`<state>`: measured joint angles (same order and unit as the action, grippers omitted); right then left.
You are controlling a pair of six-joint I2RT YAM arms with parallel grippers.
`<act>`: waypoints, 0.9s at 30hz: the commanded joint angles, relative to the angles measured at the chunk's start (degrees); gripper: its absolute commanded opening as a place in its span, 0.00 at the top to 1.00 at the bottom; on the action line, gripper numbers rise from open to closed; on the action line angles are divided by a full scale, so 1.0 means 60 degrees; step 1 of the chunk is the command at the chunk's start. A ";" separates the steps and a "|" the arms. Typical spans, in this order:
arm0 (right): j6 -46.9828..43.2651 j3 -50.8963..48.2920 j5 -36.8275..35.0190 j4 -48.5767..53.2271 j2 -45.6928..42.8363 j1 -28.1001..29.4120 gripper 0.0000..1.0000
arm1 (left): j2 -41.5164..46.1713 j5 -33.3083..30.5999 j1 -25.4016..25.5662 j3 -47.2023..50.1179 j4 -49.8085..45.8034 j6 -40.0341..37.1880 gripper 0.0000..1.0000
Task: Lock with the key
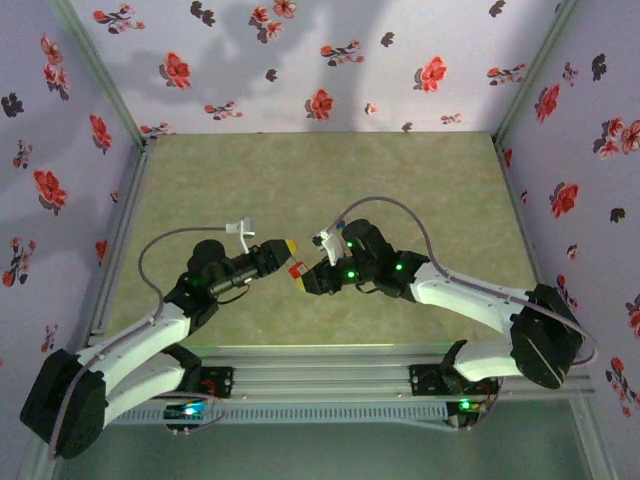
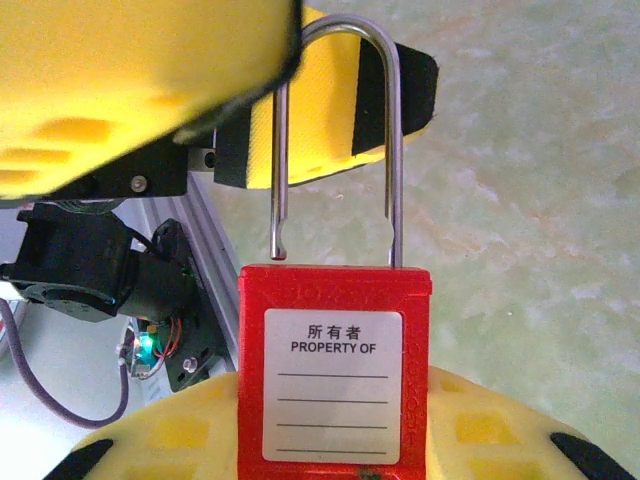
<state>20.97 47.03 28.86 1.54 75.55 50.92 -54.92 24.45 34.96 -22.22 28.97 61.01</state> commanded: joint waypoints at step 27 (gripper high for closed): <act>-0.0283 0.0161 -0.0177 0.0109 -0.0057 0.0056 1.00 | 0.0305 0.0062 -0.0231 -0.0099 -0.0622 -0.0414 0.91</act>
<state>19.42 47.03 28.14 1.65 75.55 51.00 -54.37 24.03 33.74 -21.80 24.71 60.84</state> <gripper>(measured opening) 0.330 0.111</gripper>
